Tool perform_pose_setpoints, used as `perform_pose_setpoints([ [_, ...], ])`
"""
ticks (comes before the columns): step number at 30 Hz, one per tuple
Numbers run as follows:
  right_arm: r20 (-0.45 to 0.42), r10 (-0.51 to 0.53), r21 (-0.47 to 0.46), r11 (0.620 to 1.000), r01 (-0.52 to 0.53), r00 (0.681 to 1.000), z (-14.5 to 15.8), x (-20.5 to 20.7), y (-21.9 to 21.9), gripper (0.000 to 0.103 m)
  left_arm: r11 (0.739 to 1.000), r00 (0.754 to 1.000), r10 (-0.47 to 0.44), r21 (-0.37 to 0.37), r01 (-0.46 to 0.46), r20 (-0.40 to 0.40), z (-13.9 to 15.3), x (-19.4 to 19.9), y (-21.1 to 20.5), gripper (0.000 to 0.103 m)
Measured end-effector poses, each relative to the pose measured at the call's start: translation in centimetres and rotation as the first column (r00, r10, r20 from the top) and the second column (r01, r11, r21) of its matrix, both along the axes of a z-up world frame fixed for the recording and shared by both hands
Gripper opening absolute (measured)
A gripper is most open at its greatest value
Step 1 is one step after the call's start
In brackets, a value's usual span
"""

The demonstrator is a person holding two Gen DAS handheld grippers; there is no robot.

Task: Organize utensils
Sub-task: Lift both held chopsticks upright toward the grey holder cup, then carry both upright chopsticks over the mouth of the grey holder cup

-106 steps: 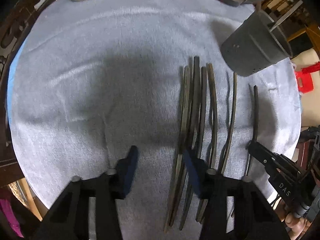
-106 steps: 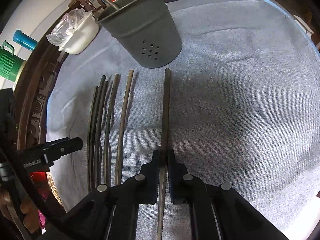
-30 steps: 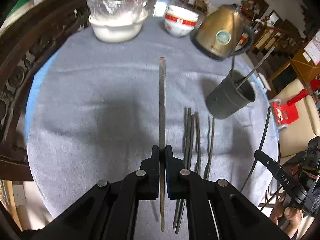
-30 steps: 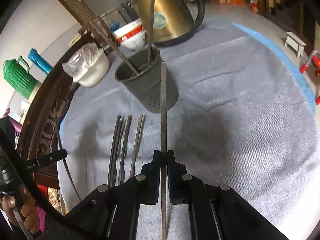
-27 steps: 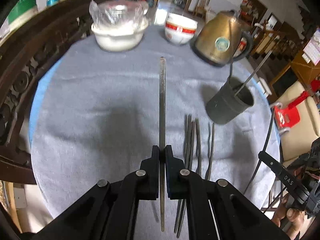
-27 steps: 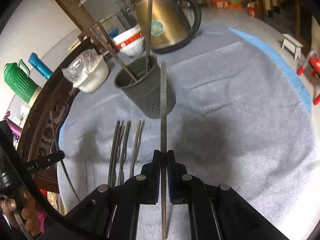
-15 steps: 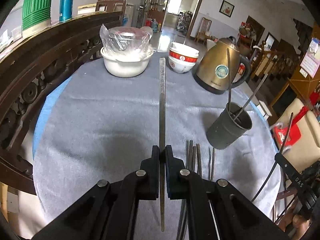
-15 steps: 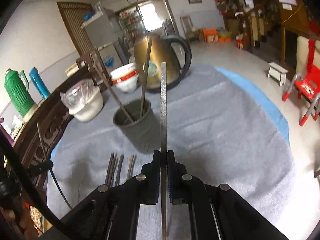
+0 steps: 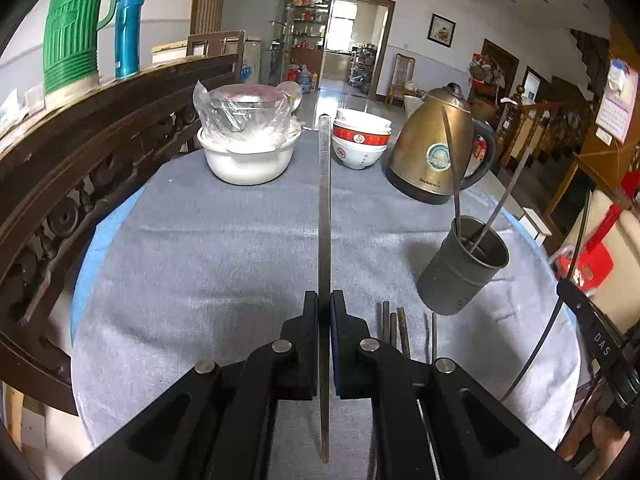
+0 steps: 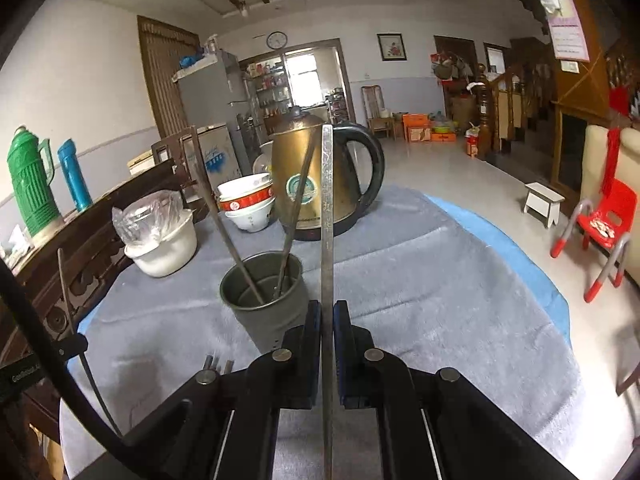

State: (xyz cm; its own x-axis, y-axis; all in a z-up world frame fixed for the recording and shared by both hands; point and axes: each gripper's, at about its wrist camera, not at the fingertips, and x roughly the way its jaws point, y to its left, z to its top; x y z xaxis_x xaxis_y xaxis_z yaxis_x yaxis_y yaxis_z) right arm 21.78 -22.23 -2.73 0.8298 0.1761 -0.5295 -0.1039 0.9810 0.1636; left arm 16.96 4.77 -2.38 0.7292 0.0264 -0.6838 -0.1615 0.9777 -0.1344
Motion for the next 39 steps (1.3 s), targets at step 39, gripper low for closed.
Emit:
perform_pose_setpoints([
  [39,0.058,0.007,-0.044,0.999,-0.004,0.998,-0.3,-4.9,-1.3,0.007,0.996,0.992,-0.041,0.078,0.032,0.118,0.7,-4.1,-1.4,0.007],
])
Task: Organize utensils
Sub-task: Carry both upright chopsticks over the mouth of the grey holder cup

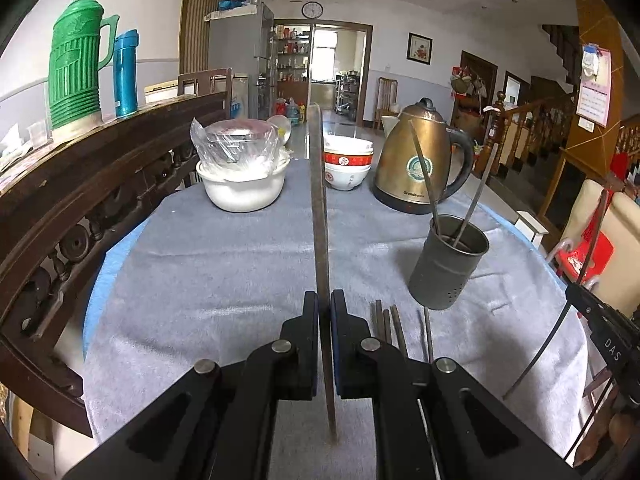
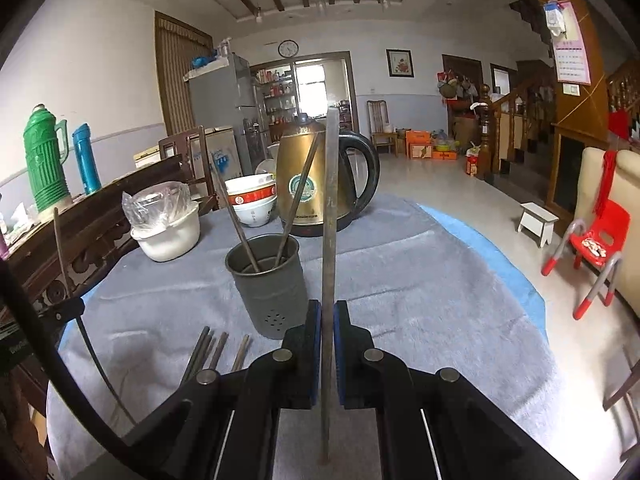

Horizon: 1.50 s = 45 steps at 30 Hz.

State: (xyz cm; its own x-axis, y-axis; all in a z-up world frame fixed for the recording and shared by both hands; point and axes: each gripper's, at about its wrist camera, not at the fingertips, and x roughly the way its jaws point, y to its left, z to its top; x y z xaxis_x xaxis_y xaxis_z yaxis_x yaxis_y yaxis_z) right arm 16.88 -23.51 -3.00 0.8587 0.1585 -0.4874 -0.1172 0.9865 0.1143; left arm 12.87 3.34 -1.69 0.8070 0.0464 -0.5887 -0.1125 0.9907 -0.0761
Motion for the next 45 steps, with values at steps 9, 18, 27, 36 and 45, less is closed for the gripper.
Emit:
perform_pose_setpoints([
  [9,-0.001,-0.005,0.021,1.000,0.005,1.000,0.4,-1.0,-0.7,0.006,1.000,1.000,0.008,-0.021,-0.007,0.006,0.7,0.1,0.6,0.006],
  [18,0.024,-0.002,0.097,0.995,0.000,1.000,3.2,-0.1,-2.2,0.006,0.996,0.999,0.004,-0.084,0.000,0.049,3.0,0.8,0.9,0.006],
  [27,0.127,-0.012,0.257,0.966,-0.021,0.992,8.9,4.6,-3.0,0.007,0.968,0.987,-0.004,-0.247,0.045,0.163,9.1,5.3,0.2,0.006],
  [36,0.137,-0.044,0.306,0.952,0.000,0.990,10.0,11.6,-0.7,0.007,0.953,0.983,0.038,-0.303,0.019,0.180,9.9,11.7,-2.5,0.006],
  [45,0.077,-0.036,0.281,0.960,0.013,0.996,7.0,14.6,0.0,0.007,0.961,0.991,0.046,-0.278,-0.010,0.123,6.4,14.7,-4.7,0.006],
])
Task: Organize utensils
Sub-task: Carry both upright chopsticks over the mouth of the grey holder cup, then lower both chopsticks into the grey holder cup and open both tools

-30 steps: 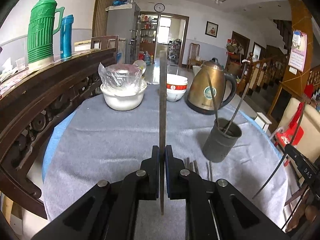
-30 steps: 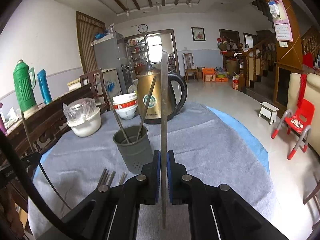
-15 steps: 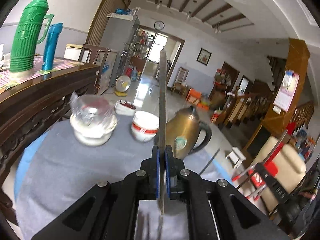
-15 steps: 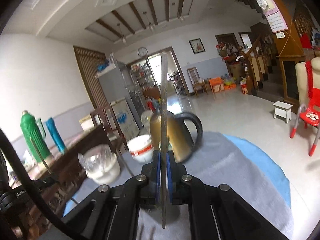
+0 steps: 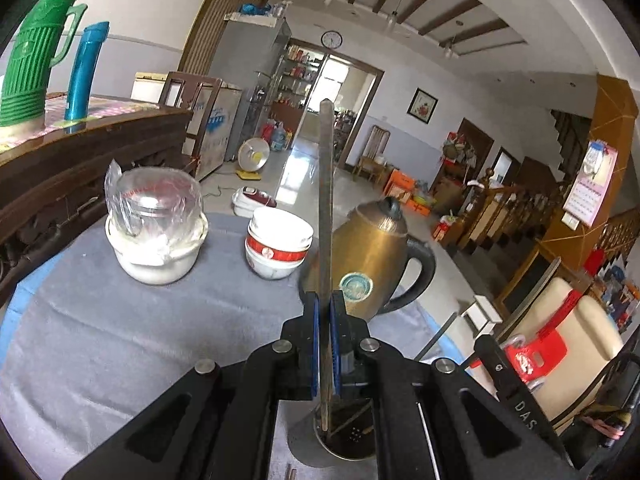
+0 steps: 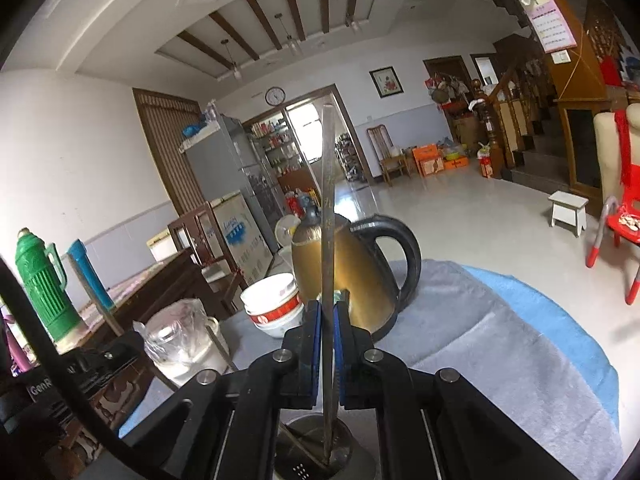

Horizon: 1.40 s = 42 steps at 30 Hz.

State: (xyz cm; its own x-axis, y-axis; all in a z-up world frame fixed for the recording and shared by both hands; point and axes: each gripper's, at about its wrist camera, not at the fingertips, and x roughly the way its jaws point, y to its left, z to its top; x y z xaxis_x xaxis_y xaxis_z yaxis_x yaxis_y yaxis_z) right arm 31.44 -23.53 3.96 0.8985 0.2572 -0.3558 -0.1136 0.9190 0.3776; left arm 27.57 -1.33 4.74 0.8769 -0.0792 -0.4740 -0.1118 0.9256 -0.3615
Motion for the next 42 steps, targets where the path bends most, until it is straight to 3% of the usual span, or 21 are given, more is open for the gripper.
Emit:
perform_pose_setpoints([
  [13,-0.097,0.033,-0.012,0.999,-0.034,0.995,-4.7,1.0,0.3,0.007,0.999,0.996,-0.041,0.020,0.043,-0.078,-3.3,1.3,-1.2,0.006],
  [26,-0.150,0.077,-0.022,0.996,-0.082,0.986,-6.3,1.1,0.9,0.007,0.995,0.987,-0.089,0.029,0.094,-0.132,-5.2,1.2,-1.8,0.007],
  [38,-0.183,0.086,-0.055,0.994,-0.098,0.979,-6.6,1.0,1.3,0.008,0.995,0.981,-0.095,0.004,0.098,-0.167,-4.8,1.0,-1.3,0.008],
  [41,-0.190,0.077,-0.070,0.993,-0.092,0.979,-6.5,0.7,1.3,0.009,0.996,0.982,-0.088,-0.011,0.087,-0.170,-4.4,0.6,-0.8,0.021],
  [42,-0.191,0.071,-0.071,0.994,-0.086,0.979,-6.5,0.6,1.2,0.012,0.996,0.982,-0.084,-0.015,0.083,-0.167,-4.3,0.4,-0.6,0.030],
])
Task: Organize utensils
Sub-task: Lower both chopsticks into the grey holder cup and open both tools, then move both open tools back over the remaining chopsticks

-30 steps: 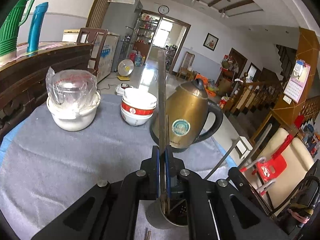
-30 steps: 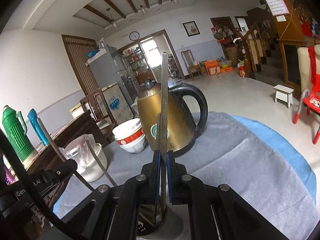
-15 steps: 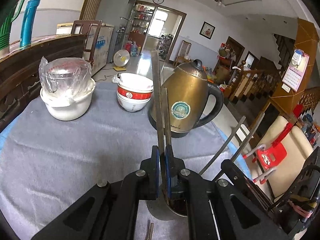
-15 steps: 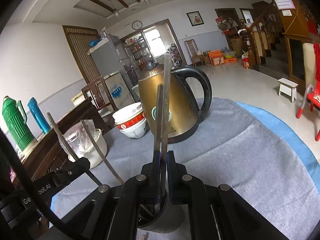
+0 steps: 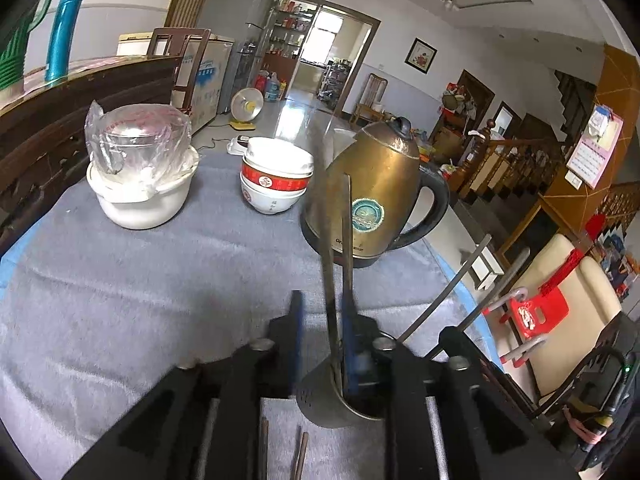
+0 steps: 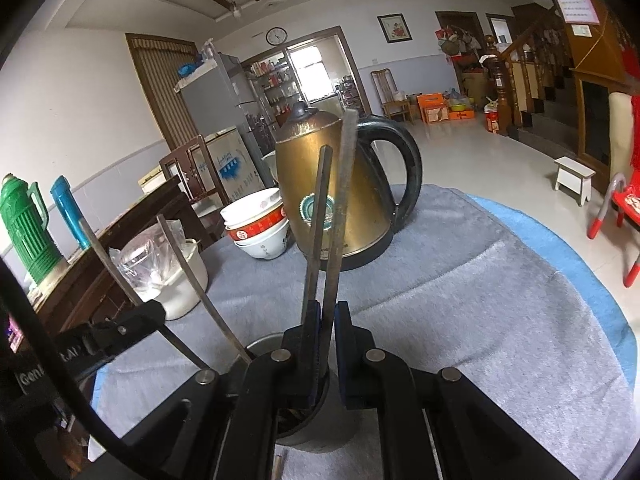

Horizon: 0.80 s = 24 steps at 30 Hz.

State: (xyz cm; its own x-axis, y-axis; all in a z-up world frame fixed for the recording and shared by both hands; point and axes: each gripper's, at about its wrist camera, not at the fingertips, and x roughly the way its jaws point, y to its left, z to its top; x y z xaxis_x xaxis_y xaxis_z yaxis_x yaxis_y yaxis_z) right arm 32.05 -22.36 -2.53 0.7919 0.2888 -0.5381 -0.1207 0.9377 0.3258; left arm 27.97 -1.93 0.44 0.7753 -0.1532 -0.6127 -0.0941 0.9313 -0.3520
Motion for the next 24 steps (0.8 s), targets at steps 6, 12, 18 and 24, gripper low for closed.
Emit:
perform_pose_setpoints([
  [6,0.010,-0.018,-0.005,1.000,0.018,1.000,0.8,-0.5,-0.5,0.042,1.000,1.000,0.003,-0.010,-0.003,0.016,1.1,-1.2,0.8,0.040],
  [12,0.045,-0.030,0.009,1.000,0.030,0.999,2.0,-2.7,-1.8,0.062,0.999,0.998,0.035,0.002,-0.035,0.044,1.7,-5.1,3.2,0.050],
  [18,0.031,-0.037,0.072,0.997,0.035,0.999,2.1,-8.4,-4.0,0.064,0.994,0.996,0.091,0.066,-0.091,-0.008,-0.8,-12.5,6.7,0.063],
  [24,-0.082,-0.014,0.087,0.996,0.021,0.997,-2.1,-14.1,-3.8,0.069,0.988,0.975,0.141,0.085,-0.128,-0.171,-6.8,-18.2,8.9,0.066],
])
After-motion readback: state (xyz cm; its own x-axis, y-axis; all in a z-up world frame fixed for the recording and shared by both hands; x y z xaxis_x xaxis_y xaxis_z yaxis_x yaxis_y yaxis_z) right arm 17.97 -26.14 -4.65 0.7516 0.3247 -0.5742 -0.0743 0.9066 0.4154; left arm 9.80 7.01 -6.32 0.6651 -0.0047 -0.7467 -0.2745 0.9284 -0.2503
